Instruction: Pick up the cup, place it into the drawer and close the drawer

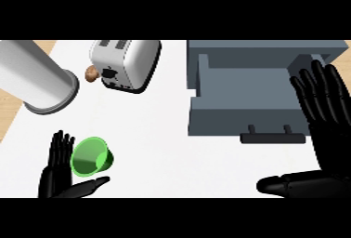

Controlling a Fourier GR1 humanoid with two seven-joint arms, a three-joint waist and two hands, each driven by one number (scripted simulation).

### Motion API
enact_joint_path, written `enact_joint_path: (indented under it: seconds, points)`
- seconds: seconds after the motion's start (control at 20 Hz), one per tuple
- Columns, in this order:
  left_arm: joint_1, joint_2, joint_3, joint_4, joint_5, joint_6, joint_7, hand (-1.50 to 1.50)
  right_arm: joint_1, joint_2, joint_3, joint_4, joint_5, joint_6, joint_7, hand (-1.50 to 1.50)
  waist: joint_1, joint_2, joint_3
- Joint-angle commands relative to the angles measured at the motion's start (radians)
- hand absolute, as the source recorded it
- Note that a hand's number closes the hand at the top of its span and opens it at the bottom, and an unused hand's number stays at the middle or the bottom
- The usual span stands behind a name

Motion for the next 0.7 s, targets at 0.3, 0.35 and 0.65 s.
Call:
enact_joint_path:
  seconds: [0.3, 0.35, 0.65]
  points:
    - [-0.105, 0.064, 0.045, 0.220, 0.026, -0.054, -0.060, -1.50, 0.052, 0.018, 0.027, -0.107, 0.007, -0.020, 0.059, -1.50, -0.003, 0.000, 0.000]
    - [-0.124, 0.078, 0.065, 0.357, 0.004, -0.076, -0.197, -1.50, 0.006, 0.006, 0.022, -0.063, 0.016, -0.011, 0.042, -1.50, -0.003, 0.001, -0.001]
    - [-0.158, 0.059, 0.017, 0.301, 0.001, -0.060, -0.138, -1.50, 0.046, -0.027, -0.043, -0.074, -0.063, 0.043, 0.036, -1.50, -0.002, 0.000, 0.000]
